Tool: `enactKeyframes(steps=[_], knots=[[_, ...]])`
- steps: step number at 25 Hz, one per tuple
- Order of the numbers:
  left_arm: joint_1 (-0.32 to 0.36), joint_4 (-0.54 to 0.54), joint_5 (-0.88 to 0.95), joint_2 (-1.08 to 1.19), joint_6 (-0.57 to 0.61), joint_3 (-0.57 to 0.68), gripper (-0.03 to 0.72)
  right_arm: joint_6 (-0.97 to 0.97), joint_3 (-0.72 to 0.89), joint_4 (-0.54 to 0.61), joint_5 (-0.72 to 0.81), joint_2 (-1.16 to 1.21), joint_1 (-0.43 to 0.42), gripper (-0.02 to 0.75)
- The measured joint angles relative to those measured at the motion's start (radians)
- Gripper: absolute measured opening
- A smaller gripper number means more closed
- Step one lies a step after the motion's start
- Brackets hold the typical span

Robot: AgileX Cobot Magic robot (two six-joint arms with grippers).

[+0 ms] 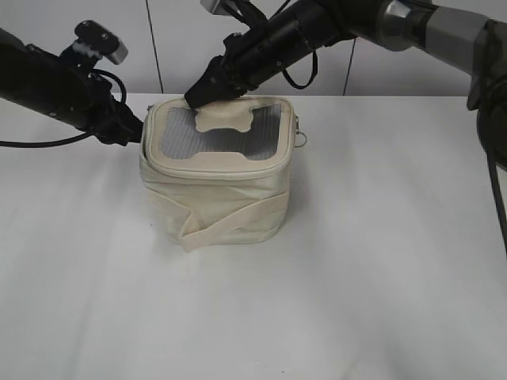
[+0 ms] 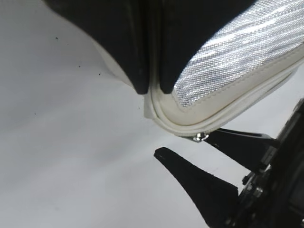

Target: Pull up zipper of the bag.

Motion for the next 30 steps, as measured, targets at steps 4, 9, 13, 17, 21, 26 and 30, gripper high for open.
enactKeyframes(steps=[4, 9, 13, 17, 21, 26, 30], knots=[[-0.01, -0.026, -0.028, 0.0, 0.007, 0.0, 0.274, 0.002, 0.0, 0.0, 0.0, 0.0, 0.0, 0.041], [-0.013, -0.115, -0.023, 0.007, 0.099, 0.0, 0.173, 0.002, 0.0, -0.001, 0.0, 0.0, 0.0, 0.041], [-0.019, -0.128, -0.011, 0.019, 0.115, 0.0, 0.006, 0.002, 0.0, -0.001, 0.0, 0.0, 0.0, 0.041], [-0.011, -0.102, 0.006, 0.019, 0.106, -0.001, -0.004, 0.01, 0.0, -0.001, 0.0, 0.0, 0.0, 0.041], [-0.001, 0.011, 0.042, 0.005, -0.022, -0.001, -0.004, 0.022, 0.0, -0.002, -0.001, 0.0, 0.0, 0.041], [0.0, 0.078, 0.049, -0.057, -0.092, 0.04, -0.004, 0.042, 0.0, -0.003, -0.001, 0.0, 0.0, 0.041], [0.0, 0.082, 0.049, -0.133, -0.104, 0.102, -0.004, 0.057, 0.0, -0.003, -0.001, 0.0, 0.0, 0.041]])
